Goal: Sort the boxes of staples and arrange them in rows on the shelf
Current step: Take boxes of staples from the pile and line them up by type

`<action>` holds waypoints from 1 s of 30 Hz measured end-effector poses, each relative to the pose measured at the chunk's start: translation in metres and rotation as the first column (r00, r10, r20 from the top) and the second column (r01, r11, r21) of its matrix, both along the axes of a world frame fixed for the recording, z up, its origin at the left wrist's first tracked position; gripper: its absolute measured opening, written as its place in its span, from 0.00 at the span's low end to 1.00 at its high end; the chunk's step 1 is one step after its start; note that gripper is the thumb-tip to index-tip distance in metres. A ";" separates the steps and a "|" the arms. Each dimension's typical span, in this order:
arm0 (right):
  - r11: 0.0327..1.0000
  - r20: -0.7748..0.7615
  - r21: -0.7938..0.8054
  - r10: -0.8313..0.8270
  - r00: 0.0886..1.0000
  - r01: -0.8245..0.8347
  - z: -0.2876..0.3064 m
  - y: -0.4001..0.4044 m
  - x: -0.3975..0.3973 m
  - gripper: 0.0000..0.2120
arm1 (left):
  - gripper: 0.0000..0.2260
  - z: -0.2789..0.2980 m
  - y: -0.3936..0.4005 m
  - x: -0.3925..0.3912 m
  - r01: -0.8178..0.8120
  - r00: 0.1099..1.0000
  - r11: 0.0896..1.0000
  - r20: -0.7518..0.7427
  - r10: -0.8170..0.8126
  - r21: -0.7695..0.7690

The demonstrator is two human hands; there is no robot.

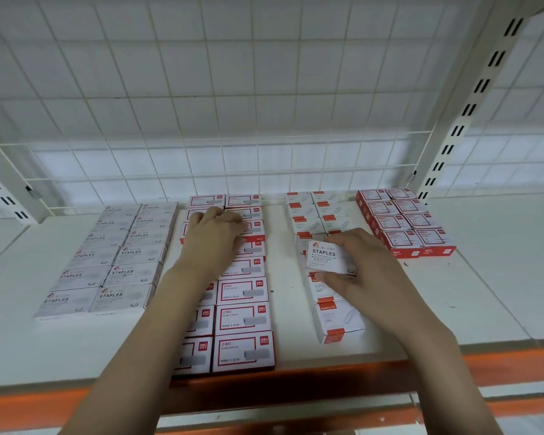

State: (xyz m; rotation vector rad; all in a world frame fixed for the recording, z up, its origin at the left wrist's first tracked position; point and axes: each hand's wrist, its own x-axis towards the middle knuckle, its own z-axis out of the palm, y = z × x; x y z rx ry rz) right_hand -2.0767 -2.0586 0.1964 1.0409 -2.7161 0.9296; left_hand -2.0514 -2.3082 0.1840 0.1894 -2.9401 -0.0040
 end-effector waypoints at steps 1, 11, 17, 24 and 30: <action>1.000 0.002 -0.001 0.005 1.000 -0.005 0.000 0.000 -0.001 0.24 | 0.16 0.001 0.000 0.000 0.001 1.000 1.000 0.007 -0.001 0.003; 0.998 0.013 -0.016 0.056 0.998 -0.056 -0.001 -0.004 -0.006 0.23 | 0.15 0.004 -0.001 -0.004 0.060 0.998 0.995 -0.002 -0.060 0.081; 0.998 0.002 0.030 0.047 0.999 -0.047 -0.002 -0.019 0.006 0.24 | 0.19 0.009 -0.005 0.007 0.039 0.998 0.996 0.037 -0.042 0.078; 0.999 -0.011 0.014 0.037 0.999 -0.037 0.001 -0.068 0.040 0.22 | 0.17 0.026 -0.042 0.077 0.024 0.995 0.989 -0.100 -0.010 0.144; 0.993 -0.052 0.066 0.104 0.993 -0.100 0.004 -0.137 0.082 0.24 | 0.14 0.010 -0.103 0.156 -0.027 0.969 0.973 -0.234 0.082 0.228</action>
